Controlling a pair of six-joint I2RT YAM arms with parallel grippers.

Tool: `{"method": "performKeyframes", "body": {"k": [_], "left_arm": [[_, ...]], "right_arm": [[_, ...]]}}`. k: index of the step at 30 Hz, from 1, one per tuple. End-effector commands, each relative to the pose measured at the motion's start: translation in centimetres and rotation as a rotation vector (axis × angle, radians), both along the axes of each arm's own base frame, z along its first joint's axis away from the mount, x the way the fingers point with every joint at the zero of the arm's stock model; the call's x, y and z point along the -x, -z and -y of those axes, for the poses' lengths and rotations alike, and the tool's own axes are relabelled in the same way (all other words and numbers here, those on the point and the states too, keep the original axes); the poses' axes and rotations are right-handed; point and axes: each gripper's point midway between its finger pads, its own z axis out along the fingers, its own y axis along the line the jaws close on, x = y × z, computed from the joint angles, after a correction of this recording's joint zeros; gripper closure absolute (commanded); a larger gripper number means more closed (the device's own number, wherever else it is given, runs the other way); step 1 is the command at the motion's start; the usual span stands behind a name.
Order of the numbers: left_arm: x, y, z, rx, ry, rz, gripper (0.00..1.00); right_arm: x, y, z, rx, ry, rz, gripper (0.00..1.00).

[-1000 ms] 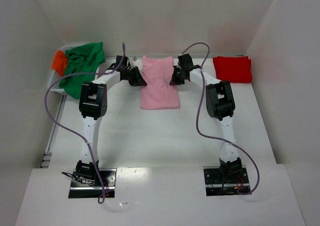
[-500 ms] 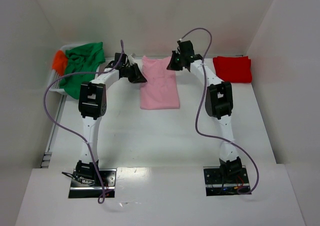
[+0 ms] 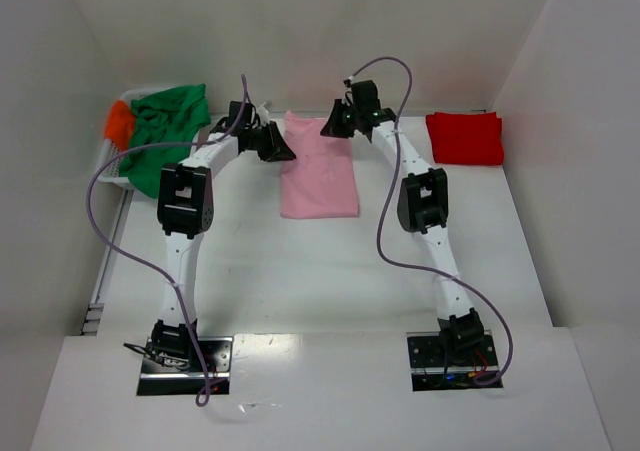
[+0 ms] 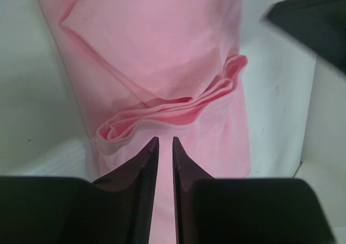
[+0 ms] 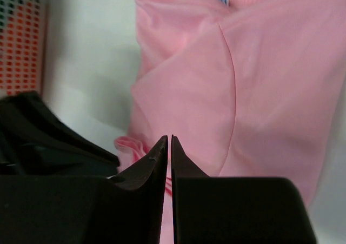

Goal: Fold and stack the t-shirts
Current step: Fold the folded rectangular tshirt in 1/3 of the way

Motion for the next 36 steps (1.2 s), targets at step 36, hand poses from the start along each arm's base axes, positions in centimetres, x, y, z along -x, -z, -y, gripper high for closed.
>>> {"method": "performKeyframes", "body": {"k": [36], "left_arm": [[-1.1,-1.3,0.0,-0.008,0.050,0.056,0.75]], "right_arm": [[4.3,3.3,-0.4,0.211,-0.084,-0.095,0.83]]}}
